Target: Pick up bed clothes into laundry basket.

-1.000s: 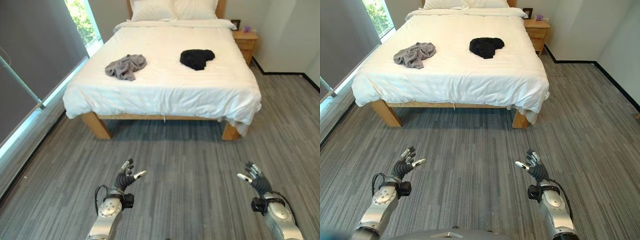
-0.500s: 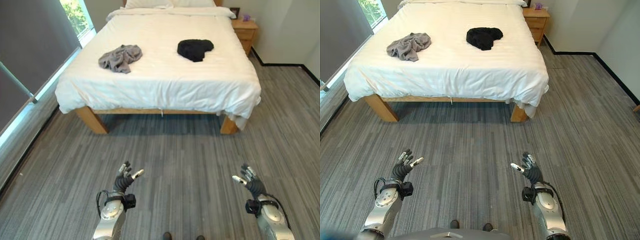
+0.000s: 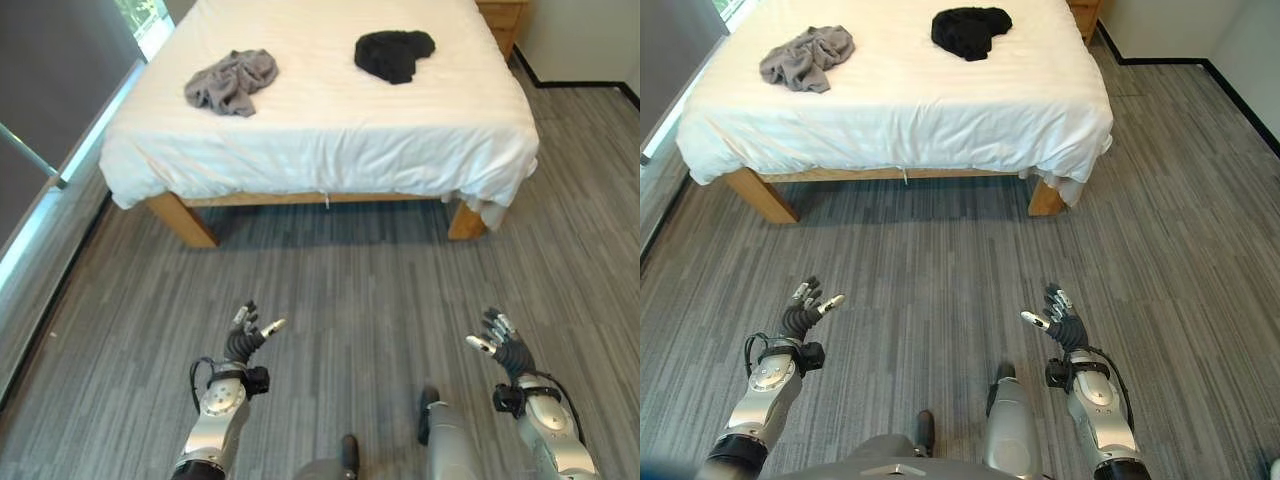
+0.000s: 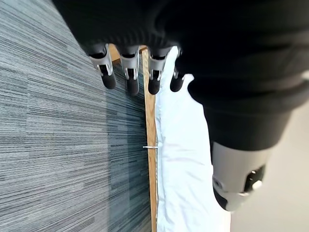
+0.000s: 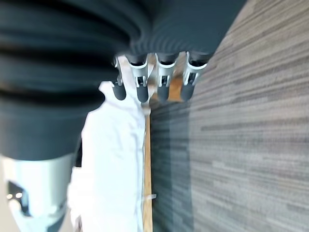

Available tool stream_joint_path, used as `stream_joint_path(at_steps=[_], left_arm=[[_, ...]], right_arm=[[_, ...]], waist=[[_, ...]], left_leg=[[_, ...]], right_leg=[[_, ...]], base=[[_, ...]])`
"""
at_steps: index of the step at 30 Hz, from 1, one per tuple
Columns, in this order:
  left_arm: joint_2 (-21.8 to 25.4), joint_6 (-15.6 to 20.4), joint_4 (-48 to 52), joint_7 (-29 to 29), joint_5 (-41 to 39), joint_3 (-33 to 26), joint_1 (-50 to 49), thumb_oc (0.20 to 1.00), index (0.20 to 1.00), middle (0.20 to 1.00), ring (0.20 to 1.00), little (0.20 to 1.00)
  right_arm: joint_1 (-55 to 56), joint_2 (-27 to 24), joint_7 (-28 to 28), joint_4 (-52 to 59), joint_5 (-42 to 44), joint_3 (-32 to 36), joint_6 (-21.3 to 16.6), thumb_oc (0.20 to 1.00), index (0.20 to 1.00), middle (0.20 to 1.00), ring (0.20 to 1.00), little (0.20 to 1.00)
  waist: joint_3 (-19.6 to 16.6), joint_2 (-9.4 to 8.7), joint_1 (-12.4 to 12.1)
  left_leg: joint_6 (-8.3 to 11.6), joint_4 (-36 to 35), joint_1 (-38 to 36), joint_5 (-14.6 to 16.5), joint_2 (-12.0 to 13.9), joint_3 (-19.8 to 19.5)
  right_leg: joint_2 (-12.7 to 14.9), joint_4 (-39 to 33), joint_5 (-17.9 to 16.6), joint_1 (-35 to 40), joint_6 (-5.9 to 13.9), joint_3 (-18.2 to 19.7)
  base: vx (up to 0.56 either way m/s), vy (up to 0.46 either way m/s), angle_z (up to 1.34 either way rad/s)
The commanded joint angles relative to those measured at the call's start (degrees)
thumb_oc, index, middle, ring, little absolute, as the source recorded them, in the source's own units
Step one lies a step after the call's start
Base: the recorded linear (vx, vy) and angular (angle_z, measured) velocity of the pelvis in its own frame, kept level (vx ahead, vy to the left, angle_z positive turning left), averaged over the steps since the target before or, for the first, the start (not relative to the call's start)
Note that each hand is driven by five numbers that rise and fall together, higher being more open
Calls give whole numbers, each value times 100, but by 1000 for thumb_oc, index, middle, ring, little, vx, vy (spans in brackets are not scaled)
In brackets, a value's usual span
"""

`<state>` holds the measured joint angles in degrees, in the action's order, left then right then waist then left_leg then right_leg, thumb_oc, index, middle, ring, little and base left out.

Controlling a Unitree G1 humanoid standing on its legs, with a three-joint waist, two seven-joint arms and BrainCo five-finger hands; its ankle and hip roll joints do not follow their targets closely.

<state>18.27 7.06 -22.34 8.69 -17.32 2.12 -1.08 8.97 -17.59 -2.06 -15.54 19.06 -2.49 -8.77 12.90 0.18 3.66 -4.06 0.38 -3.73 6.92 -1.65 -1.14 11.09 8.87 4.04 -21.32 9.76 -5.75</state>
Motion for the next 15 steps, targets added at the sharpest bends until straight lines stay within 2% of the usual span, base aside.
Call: stream_joint_path(at_steps=[1,3,4,5,6,7,8,9,10,11,12,13,14,15], left_arm=[[216,290,155,-9,176,-59,185,1000,1000,1000,1000,1000],[166,290,158,-6,199,-63,185,1000,1000,1000,1000,1000],[96,313,222,-19,220,-68,113,1000,1000,1000,1000,1000],[94,313,223,-19,220,-70,112,1000,1000,1000,1000,1000],[55,310,271,-46,211,-60,60,1000,1000,1000,1000,1000],[-67,322,216,-45,-36,-76,40,1000,1000,1000,1000,1000],[-64,322,215,-45,-37,-77,42,1000,1000,1000,1000,1000],[-117,333,194,-49,-232,-87,50,1000,1000,1000,1000,1000],[-149,341,230,-71,-472,-111,50,1000,1000,1000,1000,1000],[-167,326,260,-59,-559,-100,115,1000,1000,1000,1000,1000],[-165,326,259,-59,-559,-99,120,1000,1000,1000,1000,1000],[-215,315,198,-36,-626,-72,180,1000,1000,1000,1000,1000],[-256,324,185,-68,-760,-37,206,1000,1000,1000,1000,1000],[-306,339,108,-118,-862,41,254,1000,1000,1000,1000,1000]], right_arm=[[-137,-25,12,182,234,195,-322,1000,1000,1000,1000,1000],[-48,-37,69,254,234,231,-302,1000,1000,1000,1000,1000],[-65,-138,146,213,174,186,-305,1000,1000,1000,1000,1000],[-69,-141,146,208,174,184,-308,1000,1000,1000,1000,1000],[-122,-244,176,180,124,177,-281,1000,1000,1000,1000,1000],[-250,-341,151,129,268,130,-272,1000,1000,1000,1000,1000],[-253,-339,152,127,270,130,-272,1000,1000,1000,1000,1000],[-308,-353,111,143,501,118,-306,1000,1000,1000,1000,1000],[-318,-348,133,158,737,123,-330,1000,1000,1000,1000,1000],[-363,-464,28,124,726,155,-280,1000,1000,1000,1000,1000],[-366,-461,27,124,726,158,-280,1000,1000,1000,1000,1000],[-417,-529,-52,31,715,202,-275,1000,1000,1000,1000,1000],[-460,-565,-109,3,784,243,-264,1000,1000,1000,1000,1000],[-430,-547,-134,56,961,362,-309,1000,1000,1000,1000,1000]], waist=[[-182,23,257],[-267,16,303],[-344,60,274],[-346,65,278],[-381,139,277],[-381,167,236],[-395,144,255],[-339,64,214],[-229,-75,95],[-40,-252,-115],[-40,-264,-116],[3,-304,-226],[29,-319,-333],[-27,-254,-407]], left_leg=[[619,-538,-1404,316,357,-377],[694,-538,-1634,310,423,-498],[822,-77,-1608,102,545,-538],[824,-61,-1598,113,548,-540],[953,307,-1501,-210,656,-496],[1292,1964,-922,-1249,729,-310],[1289,1971,-887,-1267,703,-332],[1393,2876,-506,-1684,756,-57],[1383,3668,-122,-1868,743,96],[1237,4325,548,-1648,832,527],[1231,4322,557,-1659,819,532],[1208,4394,938,-1546,899,757],[1181,4263,1282,-1471,929,828],[1201,3417,1672,-1472,1049,938]], right_leg=[[-405,-833,-1315,113,227,-95],[-369,-815,-1460,116,247,-287],[-338,-581,-1469,225,115,-449],[-339,-564,-1458,216,114,-452],[-414,-471,-1366,292,32,-521],[-526,-338,-1111,669,-213,-642],[-495,-348,-1126,653,-212,-650],[-518,-397,-976,951,-382,-704],[-525,-458,-817,1282,-544,-716],[-569,-640,-571,1816,-669,-656],[-557,-648,-583,1810,-667,-654],[-569,-785,-498,2064,-689,-647],[-544,-883,-442,2281,-670,-620],[-524,-1050,-311,2588,-600,-616]], base=[[514,-176,36],[533,-228,36],[404,-199,68],[377,-196,69],[420,-234,60],[410,-235,42],[454,-307,22],[329,-307,-7],[616,-543,-22],[452,-406,-17],[447,-335,-20],[317,-146,-34],[669,-179,-34],[509,-83,-6]])
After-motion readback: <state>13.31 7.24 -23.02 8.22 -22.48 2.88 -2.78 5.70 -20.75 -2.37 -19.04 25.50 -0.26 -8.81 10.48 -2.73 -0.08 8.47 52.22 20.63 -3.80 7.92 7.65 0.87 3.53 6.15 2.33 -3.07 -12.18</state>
